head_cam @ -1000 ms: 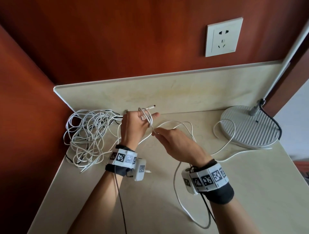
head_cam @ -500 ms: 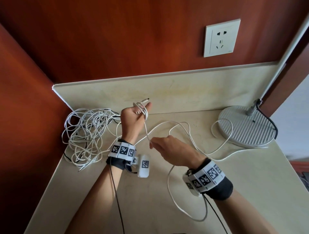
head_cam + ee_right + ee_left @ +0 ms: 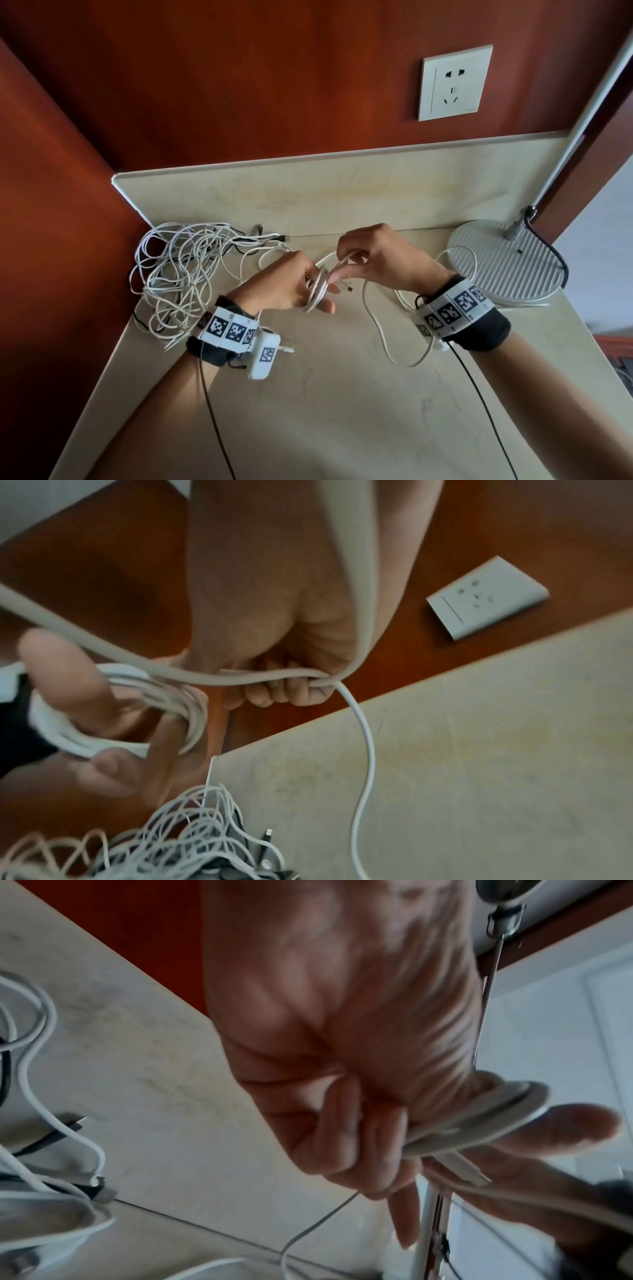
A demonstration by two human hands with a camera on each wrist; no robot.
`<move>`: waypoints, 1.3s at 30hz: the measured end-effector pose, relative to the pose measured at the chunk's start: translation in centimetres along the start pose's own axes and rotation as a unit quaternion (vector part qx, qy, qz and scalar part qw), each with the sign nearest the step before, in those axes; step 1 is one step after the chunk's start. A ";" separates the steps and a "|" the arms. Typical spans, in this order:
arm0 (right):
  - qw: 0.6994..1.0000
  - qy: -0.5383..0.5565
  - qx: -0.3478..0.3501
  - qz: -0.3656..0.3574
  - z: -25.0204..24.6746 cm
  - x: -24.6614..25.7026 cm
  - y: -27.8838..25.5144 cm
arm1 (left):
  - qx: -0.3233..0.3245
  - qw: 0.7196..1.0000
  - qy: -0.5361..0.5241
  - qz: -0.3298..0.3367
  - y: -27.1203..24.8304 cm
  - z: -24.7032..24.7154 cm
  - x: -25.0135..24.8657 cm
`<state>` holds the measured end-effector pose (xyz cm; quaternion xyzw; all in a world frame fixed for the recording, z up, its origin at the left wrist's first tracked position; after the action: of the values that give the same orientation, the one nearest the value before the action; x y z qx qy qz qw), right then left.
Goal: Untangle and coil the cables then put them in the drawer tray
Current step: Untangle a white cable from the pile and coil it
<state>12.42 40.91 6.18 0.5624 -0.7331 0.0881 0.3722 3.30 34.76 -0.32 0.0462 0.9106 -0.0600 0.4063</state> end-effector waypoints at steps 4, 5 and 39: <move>0.981 0.181 0.024 0.066 0.9 -2.2 0.3 | 0.000 0.994 -0.083 0.071 -1.0 0.0 -3.5; 0.972 0.218 0.026 0.082 1.3 -2.7 0.3 | -0.014 0.990 -0.092 0.107 -1.2 -0.3 -4.6; 0.945 0.218 -0.045 0.240 5.9 -3.4 -0.8 | -0.407 0.899 -0.161 0.023 1.1 -7.0 -0.3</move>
<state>10.79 39.98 -0.46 0.3199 -0.7507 0.2622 0.5152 -1.51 36.89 4.47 -0.1122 0.7765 0.3184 0.5320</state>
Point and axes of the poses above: each hand's wrist, its own y-axis towards the middle knuckle, its own z-axis out of the palm, x = y × z, the point moved 10 cm from there along y, towards the middle knuckle, and after that the axes turned 11 degrees about z, right-handed, at the moved point
